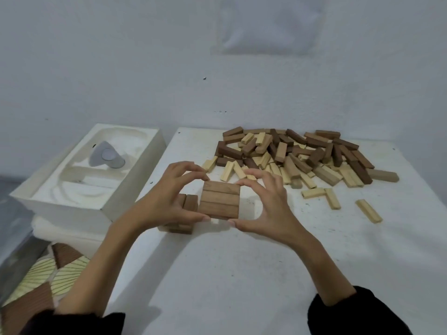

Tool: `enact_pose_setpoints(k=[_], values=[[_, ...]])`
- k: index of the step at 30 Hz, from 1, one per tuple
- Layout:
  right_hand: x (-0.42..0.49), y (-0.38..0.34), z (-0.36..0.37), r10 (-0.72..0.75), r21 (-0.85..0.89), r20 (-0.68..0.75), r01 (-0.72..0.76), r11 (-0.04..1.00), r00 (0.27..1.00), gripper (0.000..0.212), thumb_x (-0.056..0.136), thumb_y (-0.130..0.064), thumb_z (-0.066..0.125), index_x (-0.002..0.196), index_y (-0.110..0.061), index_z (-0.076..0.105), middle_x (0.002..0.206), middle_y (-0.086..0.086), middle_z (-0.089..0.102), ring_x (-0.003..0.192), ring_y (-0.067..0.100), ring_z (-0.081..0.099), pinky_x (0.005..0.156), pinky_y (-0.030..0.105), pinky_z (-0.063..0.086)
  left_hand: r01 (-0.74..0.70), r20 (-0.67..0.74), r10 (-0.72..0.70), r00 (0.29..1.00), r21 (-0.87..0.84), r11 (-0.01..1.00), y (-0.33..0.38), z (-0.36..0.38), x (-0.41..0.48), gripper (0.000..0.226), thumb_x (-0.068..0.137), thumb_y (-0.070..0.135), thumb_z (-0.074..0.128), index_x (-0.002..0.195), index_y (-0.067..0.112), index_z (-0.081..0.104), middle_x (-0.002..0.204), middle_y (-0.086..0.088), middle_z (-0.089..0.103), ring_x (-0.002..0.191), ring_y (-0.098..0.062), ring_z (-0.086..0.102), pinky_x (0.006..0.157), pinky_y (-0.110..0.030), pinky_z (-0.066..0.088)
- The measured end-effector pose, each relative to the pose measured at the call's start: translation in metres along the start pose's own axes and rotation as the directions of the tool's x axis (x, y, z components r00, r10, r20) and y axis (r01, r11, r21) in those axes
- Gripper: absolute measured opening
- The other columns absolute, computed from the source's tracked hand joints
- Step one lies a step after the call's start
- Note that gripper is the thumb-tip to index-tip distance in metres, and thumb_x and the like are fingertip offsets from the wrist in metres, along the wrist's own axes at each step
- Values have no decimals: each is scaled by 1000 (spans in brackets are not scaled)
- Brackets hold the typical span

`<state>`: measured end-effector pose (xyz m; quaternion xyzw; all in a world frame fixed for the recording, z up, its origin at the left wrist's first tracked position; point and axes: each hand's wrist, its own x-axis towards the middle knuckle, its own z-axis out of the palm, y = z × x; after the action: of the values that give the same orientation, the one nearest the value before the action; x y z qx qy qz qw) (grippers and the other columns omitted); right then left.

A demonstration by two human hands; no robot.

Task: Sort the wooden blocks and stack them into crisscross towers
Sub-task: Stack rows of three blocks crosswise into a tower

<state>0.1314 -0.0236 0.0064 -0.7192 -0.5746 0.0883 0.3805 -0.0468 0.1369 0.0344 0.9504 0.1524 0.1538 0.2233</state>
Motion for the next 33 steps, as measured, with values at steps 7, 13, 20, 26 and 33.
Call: enact_pose_setpoints(k=[7, 13, 20, 26, 33], values=[[30, -23, 47, -37, 19, 41, 36, 999, 998, 81, 51, -73, 55, 119, -29, 55, 135, -10, 39, 120, 1, 18, 99, 28, 18, 92, 0, -93, 996, -42, 995, -42, -26, -29, 71, 52, 85, 60, 113, 50, 49, 132, 22, 39, 126, 7, 29, 98, -1, 21], [34, -29, 70, -34, 1, 80, 34, 999, 996, 82, 50, -76, 52, 118, -31, 54, 136, -11, 38, 120, 0, 18, 98, 28, 20, 130, -8, -131, 991, -83, 988, -65, -25, -45, 71, 50, 84, 62, 115, 64, 42, 132, 24, 39, 126, 4, 29, 100, -6, 21], [34, -31, 75, -3, -26, 142, 7, 1000, 990, 88, 50, -79, 49, 124, -32, 48, 137, -13, 38, 120, 1, 20, 96, 27, 21, 122, 1, -122, 993, -84, 989, -81, -16, -50, 72, 54, 75, 70, 119, 56, 45, 129, 25, 43, 125, -7, 37, 99, -6, 21], [30, -31, 73, 51, 15, 232, -56, 998, 971, 103, 48, -76, 60, 138, -39, 29, 137, -21, 35, 126, 2, 20, 95, 23, 18, 238, 109, -213, 971, -351, 906, -74, -13, -48, 101, 45, 70, 79, 134, 48, 37, 136, 21, 46, 132, 3, 34, 105, -10, 24], [25, -25, 73, 98, 77, 235, -119, 990, 967, 94, 50, -66, 68, 134, -35, 41, 135, -19, 39, 122, -2, 21, 102, 26, 17, 254, 126, -220, 967, -477, 841, -73, -3, -43, 77, 52, 42, 86, 123, 40, 54, 129, 11, 54, 129, -13, 44, 113, -37, 30]])
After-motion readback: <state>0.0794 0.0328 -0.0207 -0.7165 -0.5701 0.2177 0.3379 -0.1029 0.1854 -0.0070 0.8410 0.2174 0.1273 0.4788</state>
